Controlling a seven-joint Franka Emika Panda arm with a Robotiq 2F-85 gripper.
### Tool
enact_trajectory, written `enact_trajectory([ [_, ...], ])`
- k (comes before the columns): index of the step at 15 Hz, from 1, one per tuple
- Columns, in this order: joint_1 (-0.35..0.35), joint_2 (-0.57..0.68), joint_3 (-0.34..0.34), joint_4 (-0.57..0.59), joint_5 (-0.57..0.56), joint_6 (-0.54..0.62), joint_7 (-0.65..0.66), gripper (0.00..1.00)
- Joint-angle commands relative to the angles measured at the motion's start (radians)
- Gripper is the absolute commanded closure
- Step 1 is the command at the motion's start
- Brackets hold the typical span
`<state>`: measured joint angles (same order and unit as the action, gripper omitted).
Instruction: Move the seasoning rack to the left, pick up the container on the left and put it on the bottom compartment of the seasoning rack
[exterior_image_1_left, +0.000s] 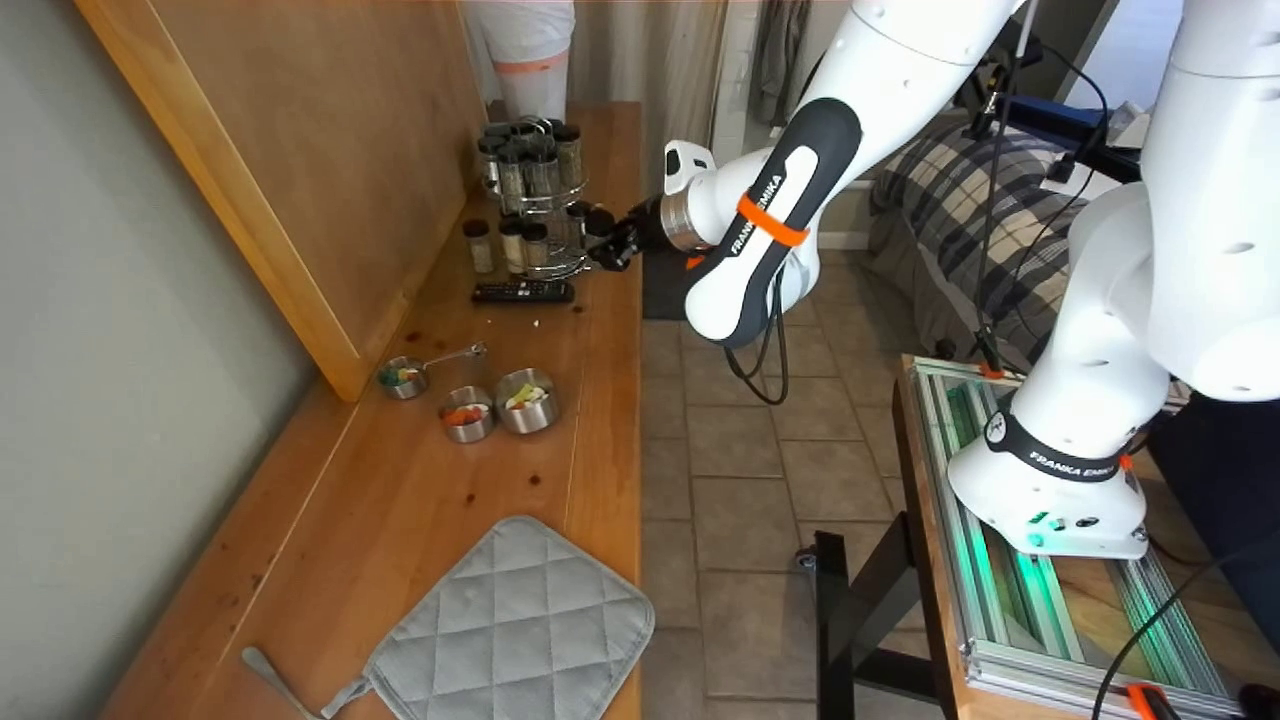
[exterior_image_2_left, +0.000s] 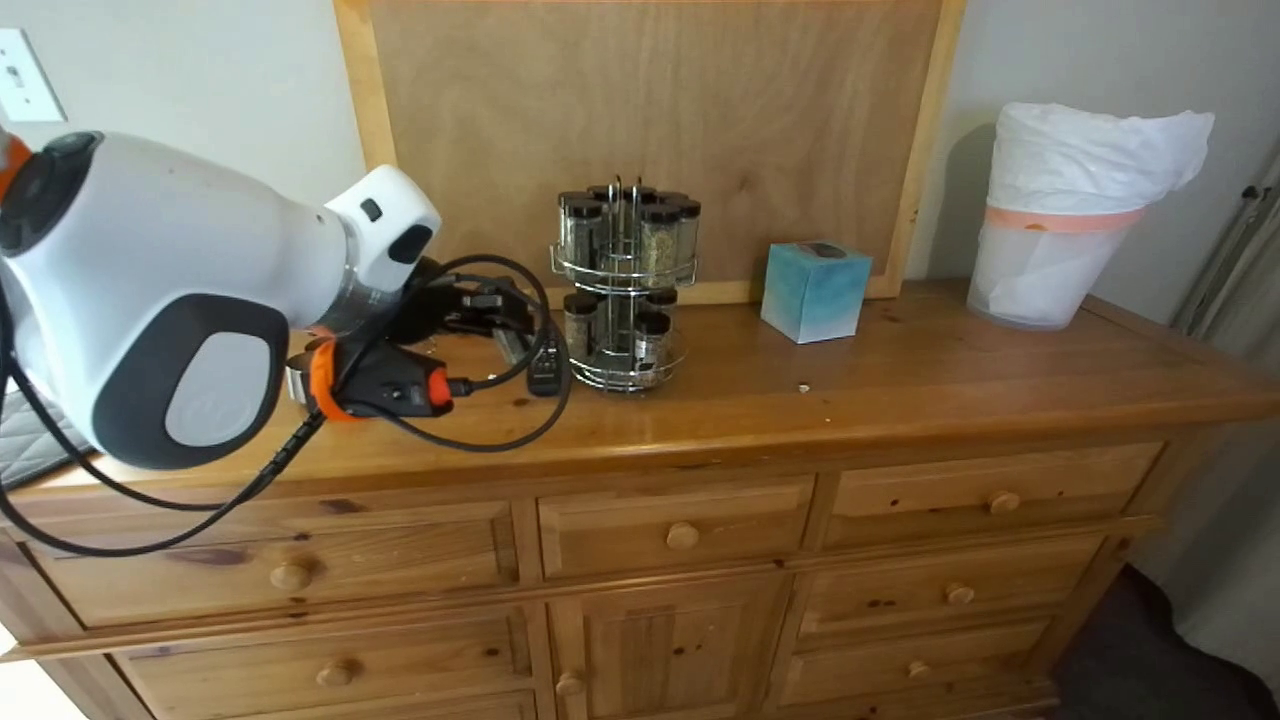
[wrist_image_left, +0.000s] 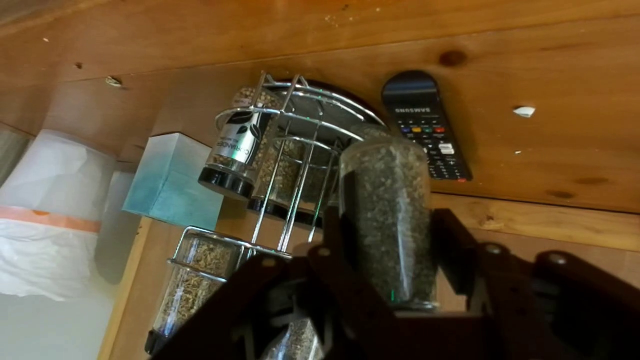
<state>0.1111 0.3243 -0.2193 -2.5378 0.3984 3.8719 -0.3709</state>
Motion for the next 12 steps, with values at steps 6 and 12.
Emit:
enact_trajectory([
  [6, -0.076, 0.007, 0.013, 0.021, -0.126, 0.027, 0.09, 0.77],
  [12, -0.161, 0.035, 0.018, 0.058, -0.238, 0.036, 0.18, 0.77],
])
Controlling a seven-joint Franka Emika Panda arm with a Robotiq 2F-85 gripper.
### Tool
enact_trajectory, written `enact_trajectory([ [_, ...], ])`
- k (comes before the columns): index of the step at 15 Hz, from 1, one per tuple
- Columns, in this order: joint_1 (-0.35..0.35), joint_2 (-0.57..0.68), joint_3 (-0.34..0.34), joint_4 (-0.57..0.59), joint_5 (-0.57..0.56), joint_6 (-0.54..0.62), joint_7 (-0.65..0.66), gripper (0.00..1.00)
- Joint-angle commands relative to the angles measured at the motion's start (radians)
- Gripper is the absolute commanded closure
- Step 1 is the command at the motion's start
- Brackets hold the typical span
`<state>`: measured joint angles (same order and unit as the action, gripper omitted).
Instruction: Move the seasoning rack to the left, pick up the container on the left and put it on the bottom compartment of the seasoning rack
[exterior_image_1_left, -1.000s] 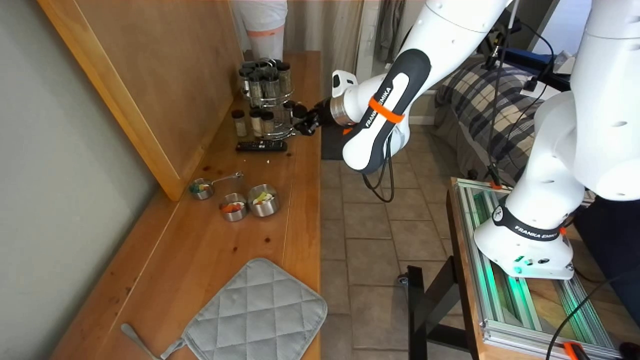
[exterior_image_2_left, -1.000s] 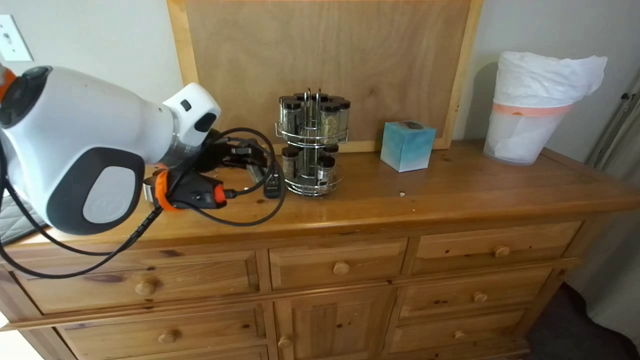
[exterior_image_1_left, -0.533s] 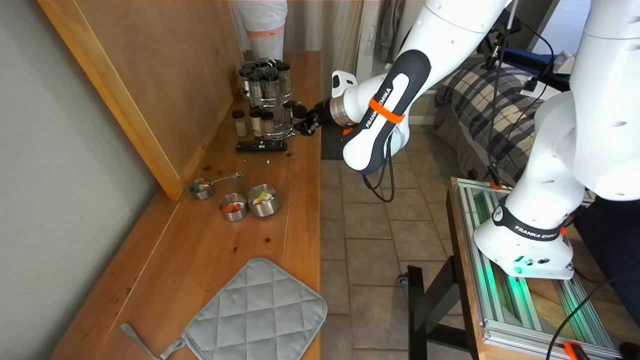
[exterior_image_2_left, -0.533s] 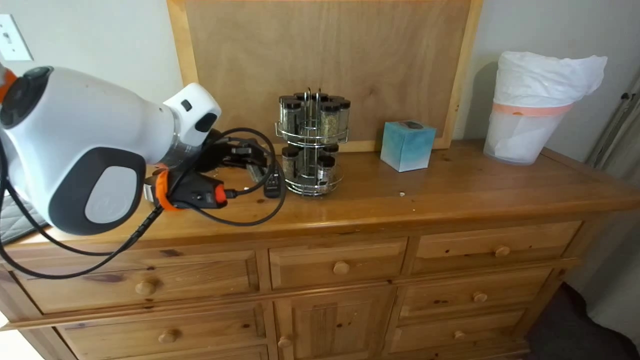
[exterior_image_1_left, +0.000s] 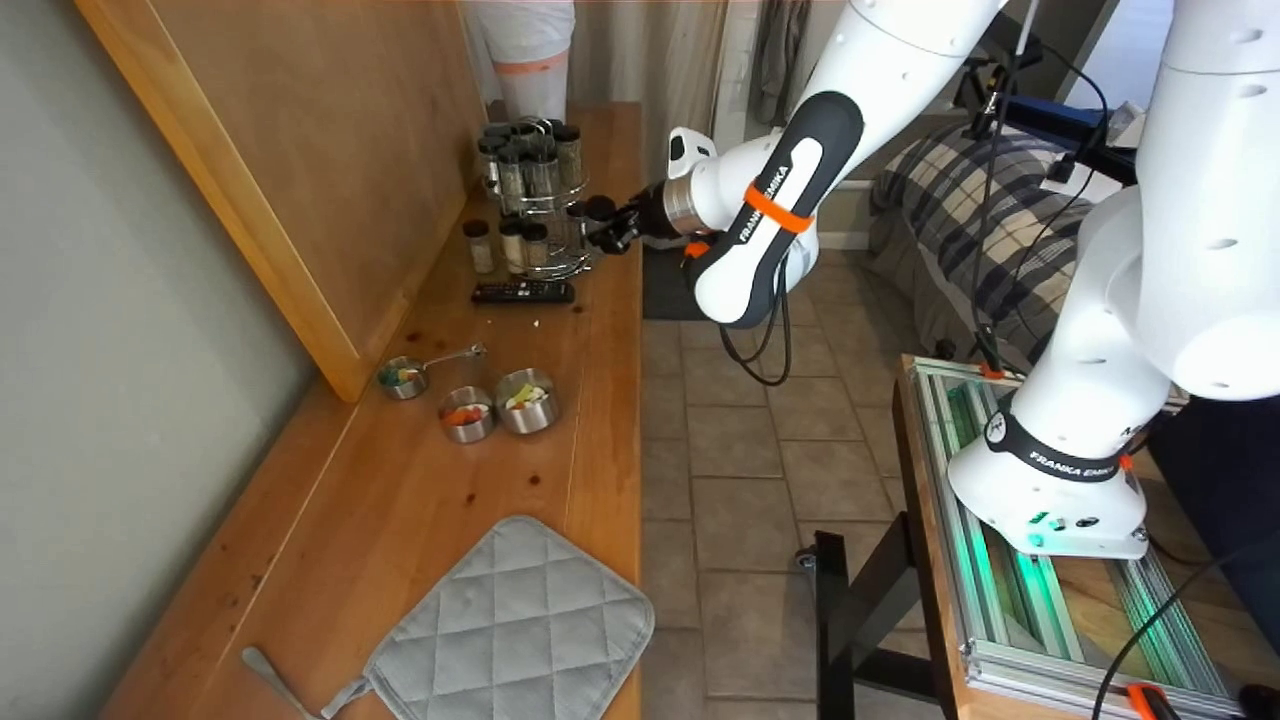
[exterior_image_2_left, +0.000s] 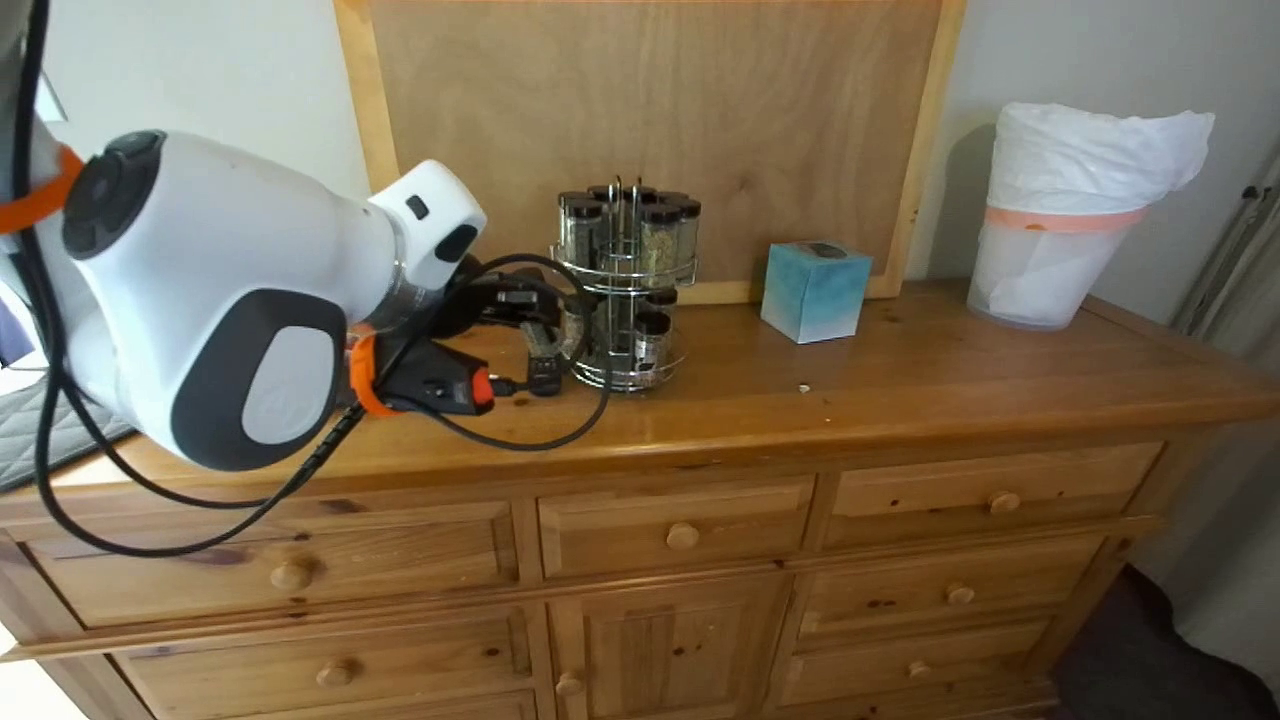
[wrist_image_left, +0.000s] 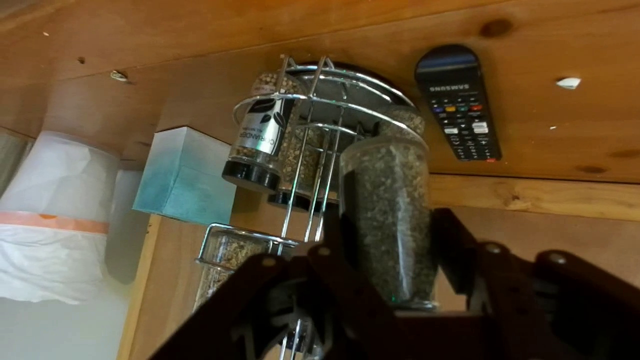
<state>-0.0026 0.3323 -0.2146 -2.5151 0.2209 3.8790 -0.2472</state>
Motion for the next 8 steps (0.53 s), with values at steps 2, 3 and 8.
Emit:
enact_trajectory([
  [2, -0.075, 0.043, 0.019, 0.056, -0.094, 0.034, 0.088, 0.77],
  [3, -0.09, 0.05, 0.023, 0.066, -0.116, 0.035, 0.106, 0.77],
  [8, -0.148, 0.111, 0.04, 0.134, -0.191, 0.022, 0.174, 0.77],
])
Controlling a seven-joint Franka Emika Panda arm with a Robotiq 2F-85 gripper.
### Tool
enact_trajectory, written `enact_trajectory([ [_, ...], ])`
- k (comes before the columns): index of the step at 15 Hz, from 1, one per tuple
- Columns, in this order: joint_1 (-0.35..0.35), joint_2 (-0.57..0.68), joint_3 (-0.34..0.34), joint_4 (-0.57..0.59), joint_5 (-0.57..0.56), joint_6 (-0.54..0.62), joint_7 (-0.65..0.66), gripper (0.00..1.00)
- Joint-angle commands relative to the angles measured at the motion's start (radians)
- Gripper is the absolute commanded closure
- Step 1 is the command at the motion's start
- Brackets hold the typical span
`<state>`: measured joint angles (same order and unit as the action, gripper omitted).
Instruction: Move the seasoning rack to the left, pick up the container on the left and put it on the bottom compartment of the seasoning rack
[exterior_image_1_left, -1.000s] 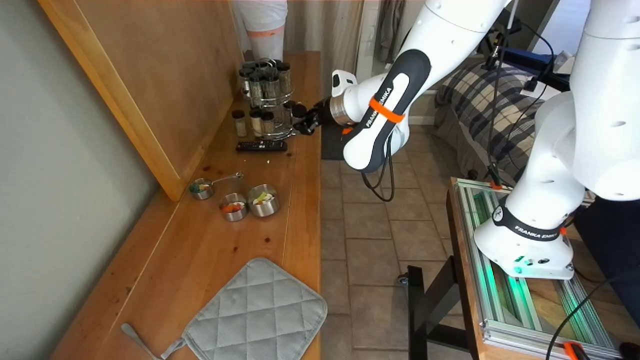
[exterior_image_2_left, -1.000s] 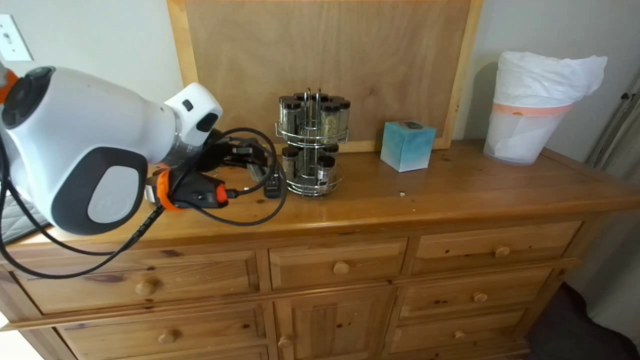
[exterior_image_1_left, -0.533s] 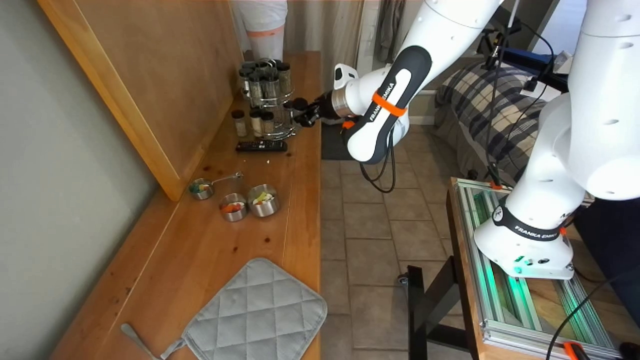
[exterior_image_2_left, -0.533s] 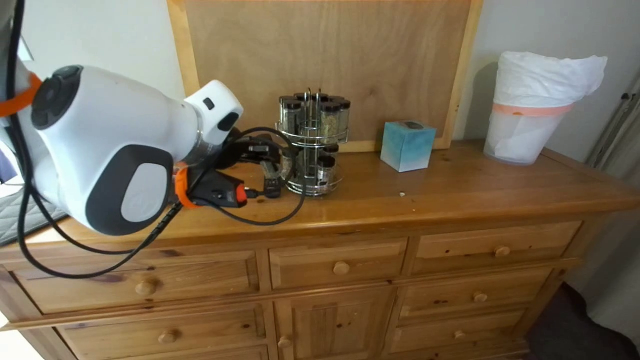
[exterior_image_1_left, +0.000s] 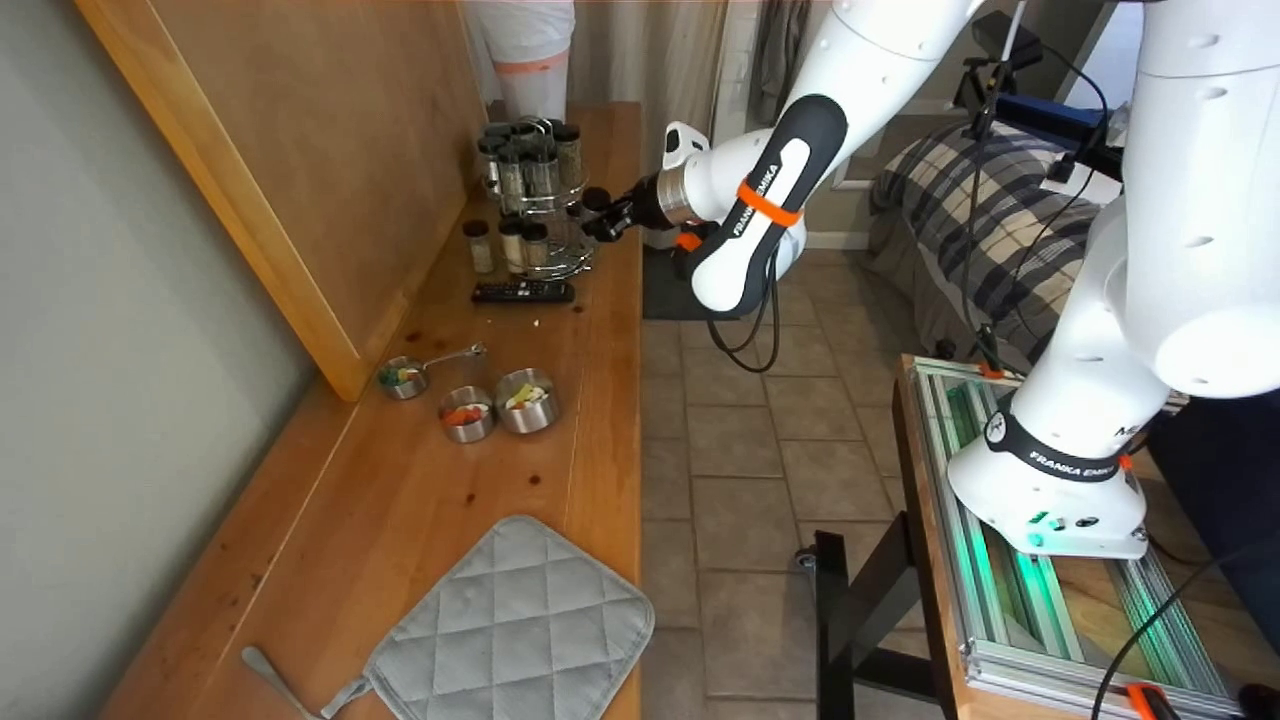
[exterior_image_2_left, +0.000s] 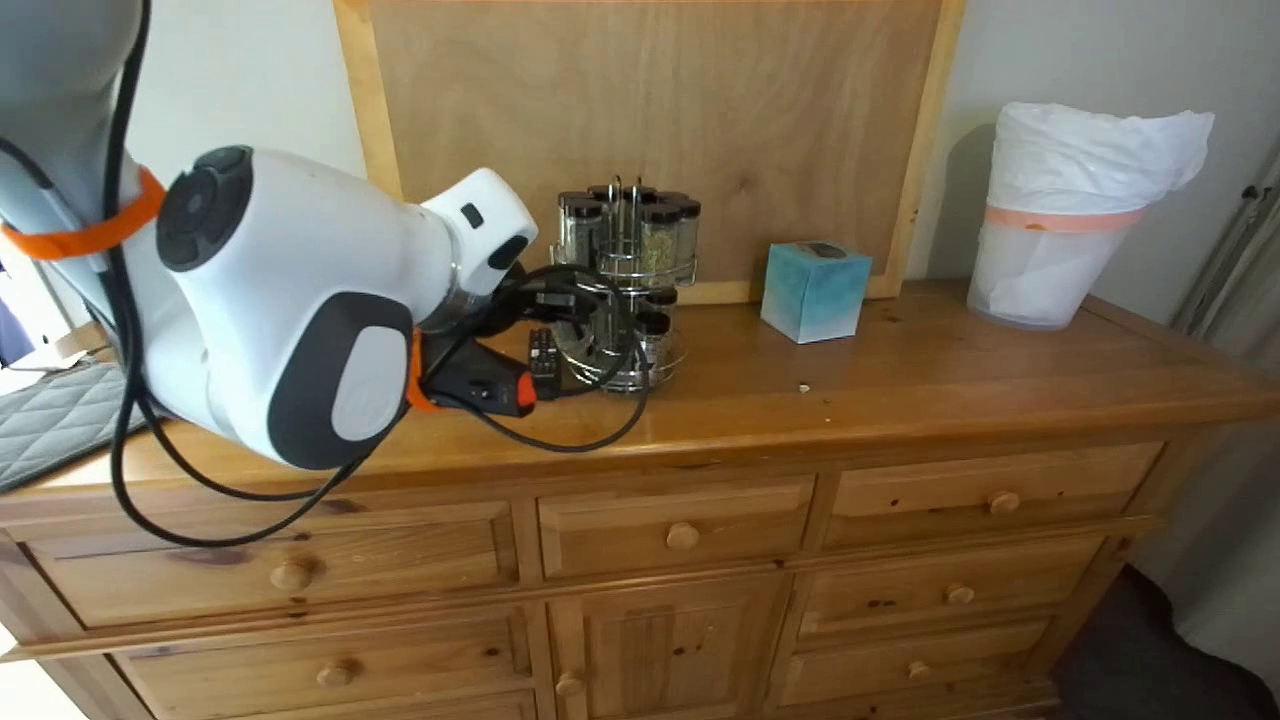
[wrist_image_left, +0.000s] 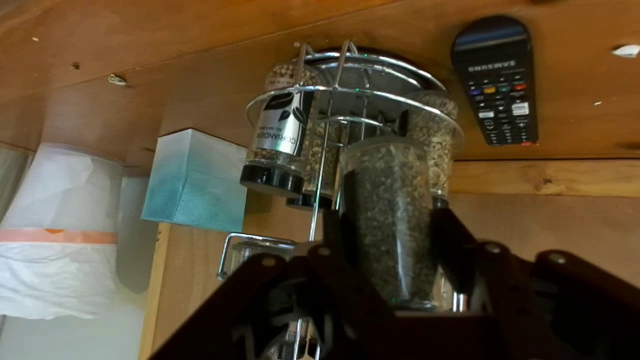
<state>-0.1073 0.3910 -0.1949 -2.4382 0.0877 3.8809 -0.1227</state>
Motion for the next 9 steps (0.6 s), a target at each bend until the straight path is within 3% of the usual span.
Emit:
enact_trajectory([
  [1, -0.051, 0.066, 0.023, 0.07, -0.067, 0.018, 0.055, 0.77],
  [9, -0.085, 0.169, 0.044, 0.158, -0.122, 0.048, 0.07, 0.77],
])
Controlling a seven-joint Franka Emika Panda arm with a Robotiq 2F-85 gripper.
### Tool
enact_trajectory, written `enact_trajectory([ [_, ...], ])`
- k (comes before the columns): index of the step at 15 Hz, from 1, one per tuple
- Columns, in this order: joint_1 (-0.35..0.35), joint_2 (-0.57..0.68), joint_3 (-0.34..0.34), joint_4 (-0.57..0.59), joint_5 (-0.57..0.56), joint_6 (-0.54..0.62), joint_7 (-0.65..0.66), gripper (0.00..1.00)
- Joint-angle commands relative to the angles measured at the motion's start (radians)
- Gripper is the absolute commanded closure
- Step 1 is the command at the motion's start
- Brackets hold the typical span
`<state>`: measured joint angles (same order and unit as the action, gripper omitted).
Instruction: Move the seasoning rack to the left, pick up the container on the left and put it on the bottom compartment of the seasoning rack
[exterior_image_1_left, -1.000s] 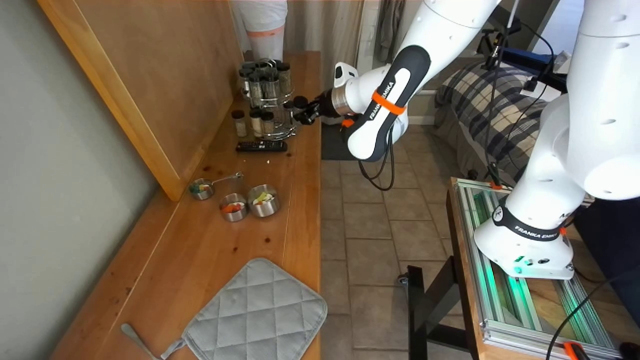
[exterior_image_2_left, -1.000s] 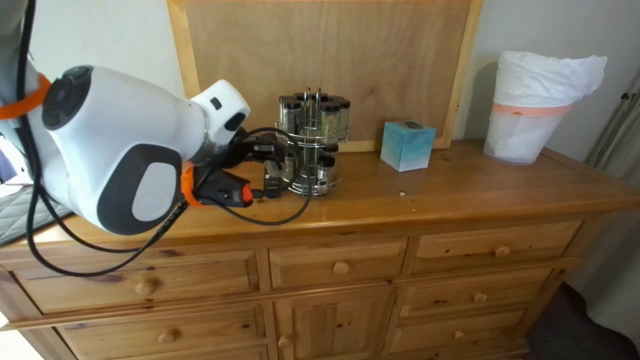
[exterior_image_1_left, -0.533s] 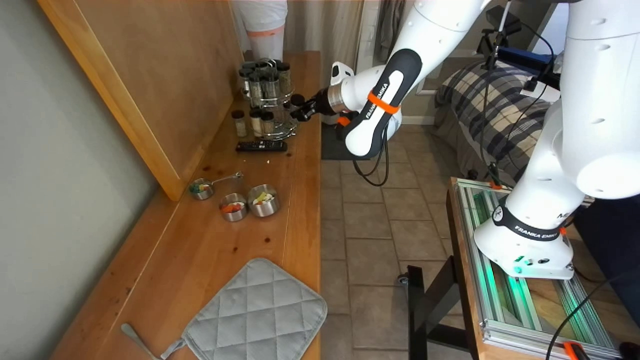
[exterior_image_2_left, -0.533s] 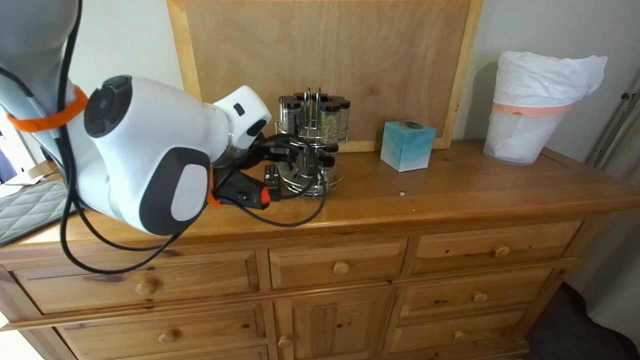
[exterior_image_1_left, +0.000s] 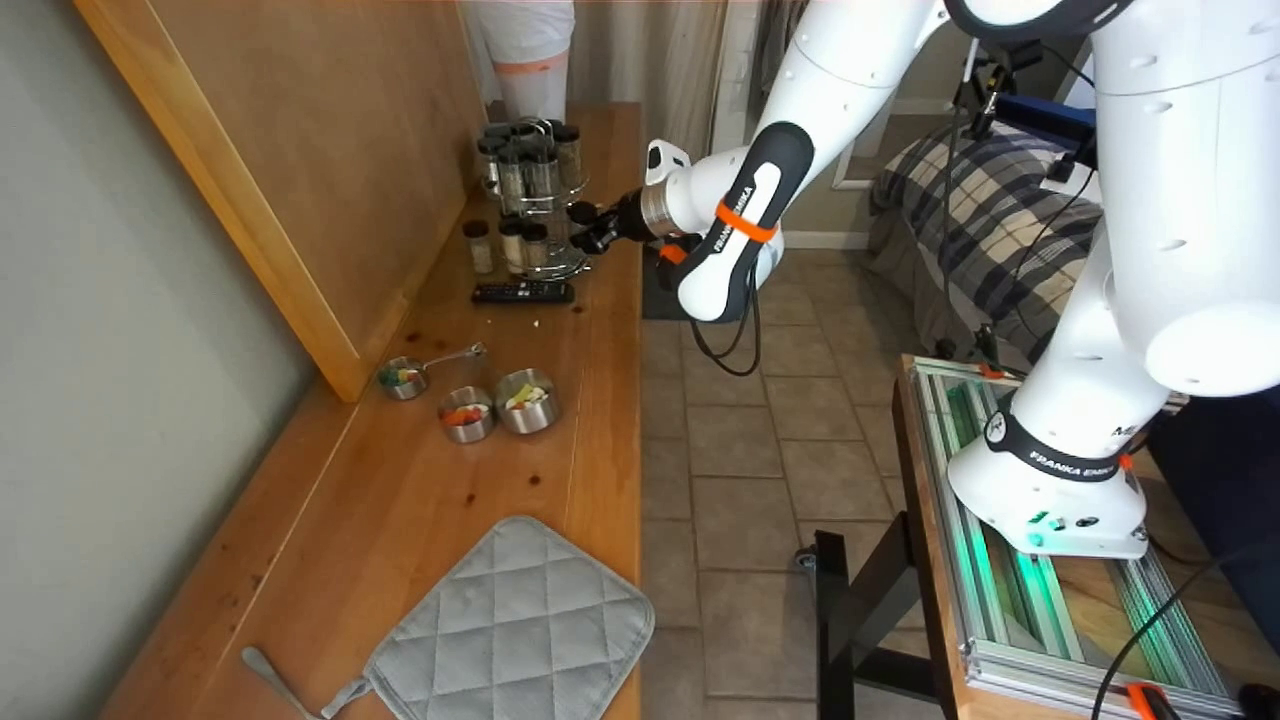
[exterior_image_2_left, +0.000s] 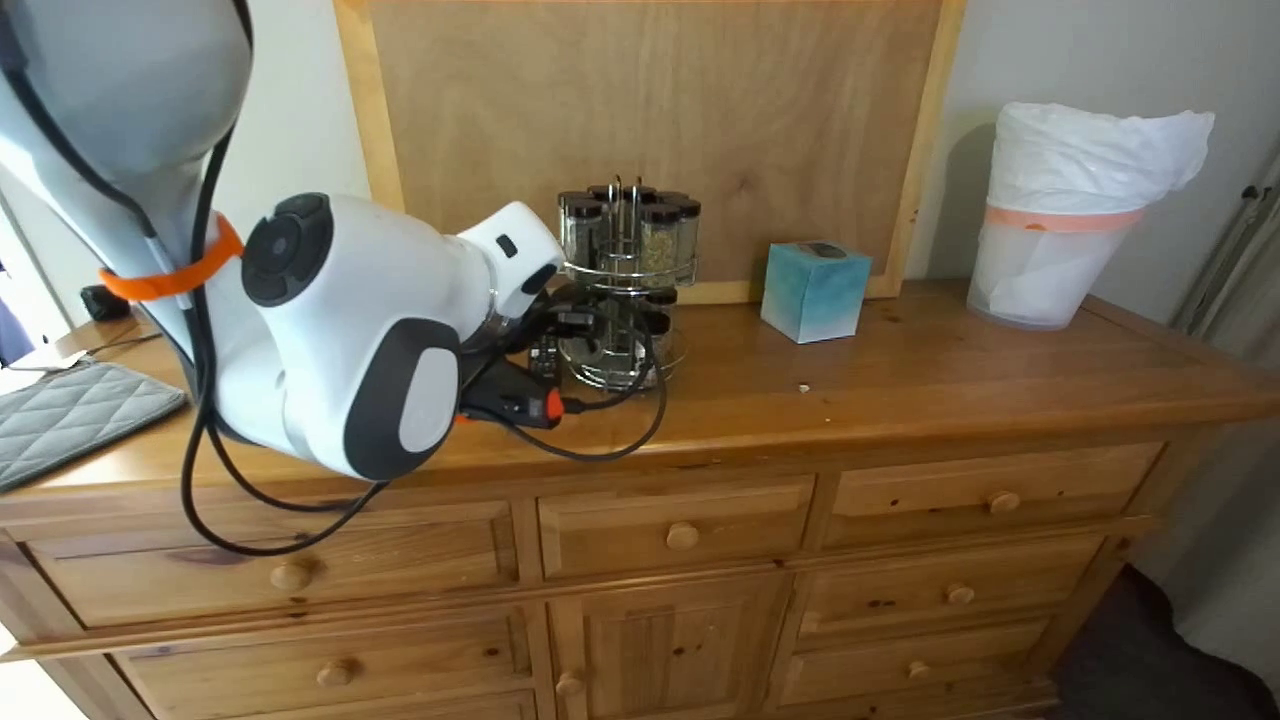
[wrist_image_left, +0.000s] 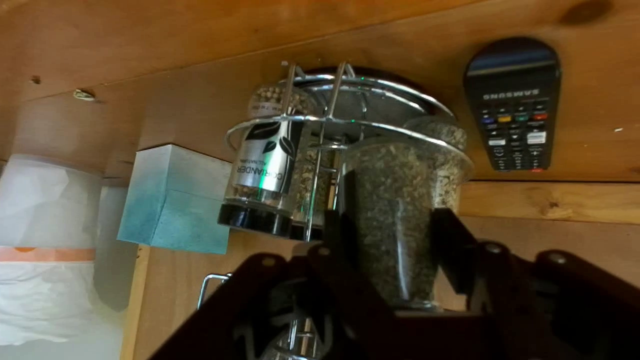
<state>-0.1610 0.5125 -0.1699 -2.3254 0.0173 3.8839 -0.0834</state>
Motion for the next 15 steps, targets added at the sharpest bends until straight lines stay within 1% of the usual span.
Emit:
enact_trajectory([
  [1, -0.036, 0.06, 0.023, 0.051, -0.063, 0.059, 0.031, 0.77],
  [9, -0.058, 0.141, 0.024, 0.09, -0.118, 0.197, 0.029, 0.77],
  [15, -0.072, 0.174, 0.021, 0.108, -0.122, 0.247, 0.04, 0.77],
])
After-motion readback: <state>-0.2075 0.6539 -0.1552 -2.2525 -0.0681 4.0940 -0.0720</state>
